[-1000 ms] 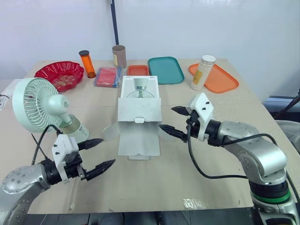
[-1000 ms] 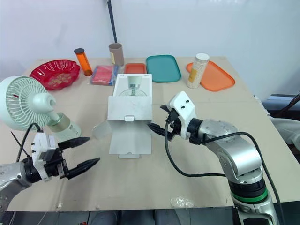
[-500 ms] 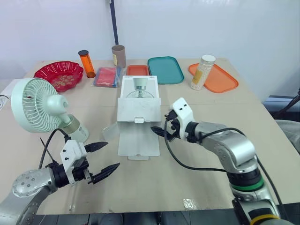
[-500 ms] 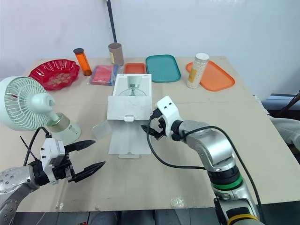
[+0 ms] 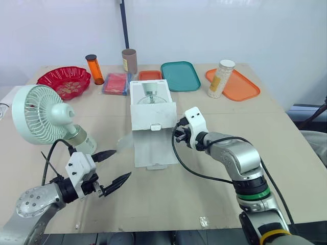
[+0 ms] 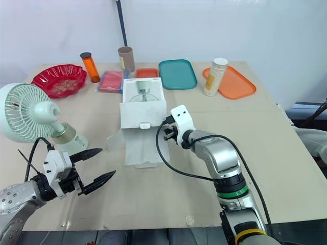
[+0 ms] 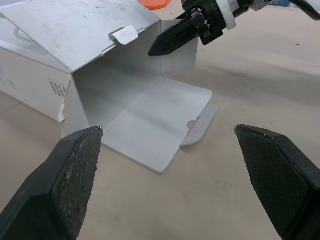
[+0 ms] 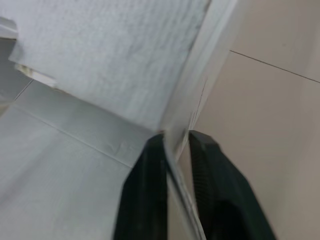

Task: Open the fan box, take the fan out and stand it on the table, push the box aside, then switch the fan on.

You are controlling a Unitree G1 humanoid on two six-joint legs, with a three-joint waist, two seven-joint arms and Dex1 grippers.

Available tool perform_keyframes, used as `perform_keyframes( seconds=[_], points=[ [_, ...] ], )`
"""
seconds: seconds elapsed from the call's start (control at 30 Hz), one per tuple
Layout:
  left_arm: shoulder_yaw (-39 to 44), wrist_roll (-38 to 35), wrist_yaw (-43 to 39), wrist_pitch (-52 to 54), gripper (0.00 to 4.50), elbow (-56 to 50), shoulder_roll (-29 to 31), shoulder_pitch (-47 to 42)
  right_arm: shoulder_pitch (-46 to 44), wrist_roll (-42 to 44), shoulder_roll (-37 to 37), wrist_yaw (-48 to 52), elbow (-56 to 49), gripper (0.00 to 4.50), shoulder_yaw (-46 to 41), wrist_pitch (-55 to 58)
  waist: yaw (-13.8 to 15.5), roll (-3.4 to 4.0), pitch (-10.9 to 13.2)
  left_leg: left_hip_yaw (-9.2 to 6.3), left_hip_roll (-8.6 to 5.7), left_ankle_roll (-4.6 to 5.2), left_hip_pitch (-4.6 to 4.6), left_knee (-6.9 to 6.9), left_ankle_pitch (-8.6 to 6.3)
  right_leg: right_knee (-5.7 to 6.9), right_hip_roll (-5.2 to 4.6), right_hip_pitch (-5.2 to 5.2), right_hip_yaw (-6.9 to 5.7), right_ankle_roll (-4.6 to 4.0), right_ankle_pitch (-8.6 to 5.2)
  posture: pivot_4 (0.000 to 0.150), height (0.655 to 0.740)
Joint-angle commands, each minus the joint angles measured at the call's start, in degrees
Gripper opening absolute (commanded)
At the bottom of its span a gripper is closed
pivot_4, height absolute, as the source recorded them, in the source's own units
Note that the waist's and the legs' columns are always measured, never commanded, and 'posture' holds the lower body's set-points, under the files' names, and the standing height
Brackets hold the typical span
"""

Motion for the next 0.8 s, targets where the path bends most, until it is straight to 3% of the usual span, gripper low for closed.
perform_keyframes(
  seconds=[0.03, 0.43, 0.8],
  points=[
    [-0.2, 1.1, -0.5, -2.7, 4.50, 0.1, -0.3, 0.5, -0.7, -1.0, 0.5, -1.0, -0.7, 0.04, -1.2, 0.1, 0.0, 0.00, 0.0, 0.00, 0.00, 0.00, 0.00, 0.00, 0.00, 0.00, 0.00, 0.00, 0.00, 0.00, 0.00, 0.150, 0.7400],
    [-1.4, 1.9, -1.0, -4.2, 4.50, 1.1, -0.5, 0.7, 1.5, -1.6, -2.7, -1.8, -1.2, 0.04, -7.5, 1.9, 0.1, -0.01, 0.0, 0.00, -0.03, 0.00, 0.00, 0.00, 0.00, 0.00, -0.02, 0.02, 0.00, 0.02, -0.01, 0.150, 0.7400],
    [-1.3, 1.2, -3.2, -4.1, 4.50, 4.6, 0.4, -2.9, 15.9, 0.0, -12.5, -1.1, -12.0, 0.04, -26.4, 8.8, 0.2, 0.01, 0.0, -0.01, -0.07, 0.04, 0.01, 0.00, -0.02, -0.01, -0.05, 0.07, 0.01, 0.07, -0.05, 0.150, 0.7400]
  ],
)
